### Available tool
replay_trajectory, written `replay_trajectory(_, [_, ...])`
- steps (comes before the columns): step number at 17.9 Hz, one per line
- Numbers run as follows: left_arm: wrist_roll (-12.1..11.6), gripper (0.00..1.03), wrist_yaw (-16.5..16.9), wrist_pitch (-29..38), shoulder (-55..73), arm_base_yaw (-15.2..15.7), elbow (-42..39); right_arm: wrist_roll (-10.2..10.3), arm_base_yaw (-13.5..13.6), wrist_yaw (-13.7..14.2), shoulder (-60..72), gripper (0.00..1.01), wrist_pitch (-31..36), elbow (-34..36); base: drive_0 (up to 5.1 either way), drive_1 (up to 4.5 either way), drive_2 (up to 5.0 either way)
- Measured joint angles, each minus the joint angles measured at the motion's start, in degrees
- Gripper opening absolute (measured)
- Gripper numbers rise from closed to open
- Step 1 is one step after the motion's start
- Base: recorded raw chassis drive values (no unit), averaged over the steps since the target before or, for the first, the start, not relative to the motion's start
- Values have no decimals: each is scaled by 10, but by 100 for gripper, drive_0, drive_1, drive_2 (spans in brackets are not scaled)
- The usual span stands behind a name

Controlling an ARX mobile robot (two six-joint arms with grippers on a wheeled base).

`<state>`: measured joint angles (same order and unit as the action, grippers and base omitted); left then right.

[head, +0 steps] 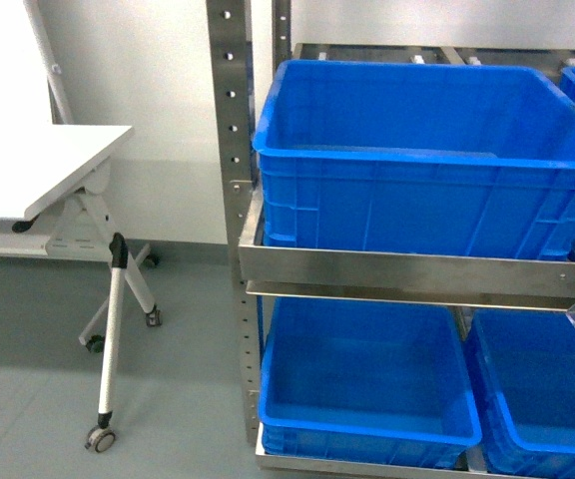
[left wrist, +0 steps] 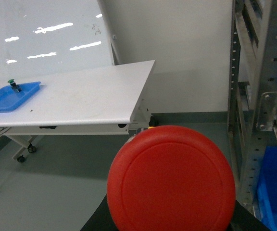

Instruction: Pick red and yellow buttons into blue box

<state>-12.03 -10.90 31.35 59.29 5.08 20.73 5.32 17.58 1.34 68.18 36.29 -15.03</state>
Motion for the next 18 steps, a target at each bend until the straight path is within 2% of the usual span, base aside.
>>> replay_trajectory(9, [0,23,0,-2,-1,0,0,0,0,0,0,26,-2,0,467,-256,-187])
replay_trajectory(18, [0,23,2,0,-1,-1,0,0,0,0,0,26,-2,0,368,-8,-363])
